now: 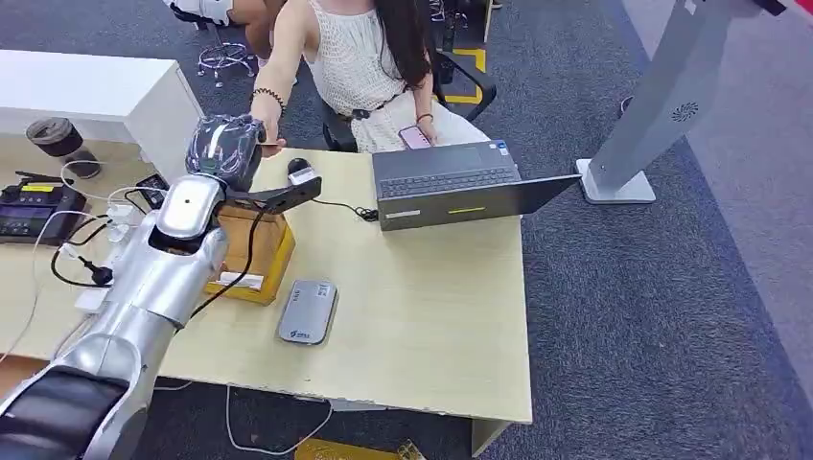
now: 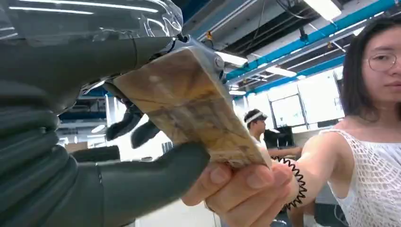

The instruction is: Pass the card to the sensor for recognition and then transmit it.

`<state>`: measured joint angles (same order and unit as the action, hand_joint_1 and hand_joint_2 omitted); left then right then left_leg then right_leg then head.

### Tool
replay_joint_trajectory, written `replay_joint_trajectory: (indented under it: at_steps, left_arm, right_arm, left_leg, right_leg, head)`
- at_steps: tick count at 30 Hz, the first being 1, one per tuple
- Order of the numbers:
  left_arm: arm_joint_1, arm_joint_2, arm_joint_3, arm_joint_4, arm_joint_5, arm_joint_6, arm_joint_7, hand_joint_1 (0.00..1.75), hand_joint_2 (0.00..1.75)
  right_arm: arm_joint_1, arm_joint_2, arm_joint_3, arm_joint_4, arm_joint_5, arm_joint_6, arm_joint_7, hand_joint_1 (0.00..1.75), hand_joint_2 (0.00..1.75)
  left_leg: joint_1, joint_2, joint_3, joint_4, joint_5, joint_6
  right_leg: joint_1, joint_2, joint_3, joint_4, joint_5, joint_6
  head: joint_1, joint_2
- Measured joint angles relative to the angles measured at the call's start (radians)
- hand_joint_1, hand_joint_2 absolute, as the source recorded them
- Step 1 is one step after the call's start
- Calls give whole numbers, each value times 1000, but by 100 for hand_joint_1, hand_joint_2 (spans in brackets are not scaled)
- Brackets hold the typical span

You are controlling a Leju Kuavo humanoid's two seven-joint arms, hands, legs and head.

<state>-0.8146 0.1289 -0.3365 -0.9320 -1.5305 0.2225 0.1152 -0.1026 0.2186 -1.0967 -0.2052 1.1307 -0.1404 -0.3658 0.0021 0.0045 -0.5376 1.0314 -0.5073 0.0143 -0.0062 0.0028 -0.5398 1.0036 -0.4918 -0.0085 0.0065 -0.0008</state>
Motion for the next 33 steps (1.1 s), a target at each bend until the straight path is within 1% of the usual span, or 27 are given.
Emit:
replay_joint_trajectory:
  at_steps: [9,11,14,16,20,22,24,26,27,29,33]
  left_arm:
    - [12,-2,17,5,50,3,-28,0,175]
    - [35,-3,17,-18,74,8,-44,0,175]
    - [102,-3,18,-87,134,19,-79,0,175]
    - [172,-3,18,-163,168,32,-105,0,175]
    - [408,5,18,-377,210,80,-143,0,175]
    - [489,8,18,-440,227,84,-155,0,175]
    - [566,17,20,-508,266,79,-175,0,175]
    - [658,25,31,-580,285,87,-191,0,175]
    - [714,30,40,-622,283,101,-195,0,175]
    - [792,34,64,-668,274,121,-194,0,175]
    - [866,41,123,-703,258,129,-182,0,175]
  right_arm:
    - [1,0,0,0,-5,-3,-2,0,175]
    - [2,0,0,0,-17,-6,-2,0,175]
    - [7,0,0,0,-27,-6,-5,0,175]
    - [9,0,-2,0,-42,-6,-10,0,175]
    - [19,2,-10,0,-73,-8,-24,0,175]
    - [21,3,-13,0,-77,-7,-28,0,175]
    - [21,4,-23,0,-95,-6,-40,0,175]
    - [22,5,-35,0,-114,0,-60,0,175]
    - [23,5,-42,0,-125,0,-71,0,0]
    - [23,5,-53,0,-127,0,-79,0,0]
    - [23,5,-63,-1,-127,-2,-80,0,0]
  left_leg:
    - [0,0,0,0,0,0]
    - [0,0,0,0,0,0]
    - [0,0,-1,0,0,0]
    - [0,1,-1,0,0,0]
    - [0,3,-2,-1,-2,1]
    - [0,2,-4,-1,-1,0]
    - [0,3,-4,-1,-2,0]
    - [0,3,-4,-1,-2,0]
    - [0,3,-4,-1,-2,0]
    - [0,2,-5,-1,-1,0]
    - [0,1,-5,-1,-1,0]
  right_leg:
    - [0,0,0,0,0,0]
    - [0,0,0,0,0,0]
    - [0,0,0,0,0,0]
    - [0,1,0,0,0,0]
    - [0,3,-3,0,-1,0]
    - [0,2,-5,0,-1,0]
    - [0,2,-4,0,-1,0]
    - [0,3,-4,0,-1,0]
    - [0,3,-5,0,-1,0]
    - [0,2,-6,0,-2,0]
    - [0,1,-5,0,-2,0]
  head:
    - [0,0]
    - [0,0]
    - [0,0]
    - [0,0]
    - [1,0]
    - [1,0]
    - [1,0]
    - [2,0]
    - [2,0]
    - [2,0]
    - [2,0]
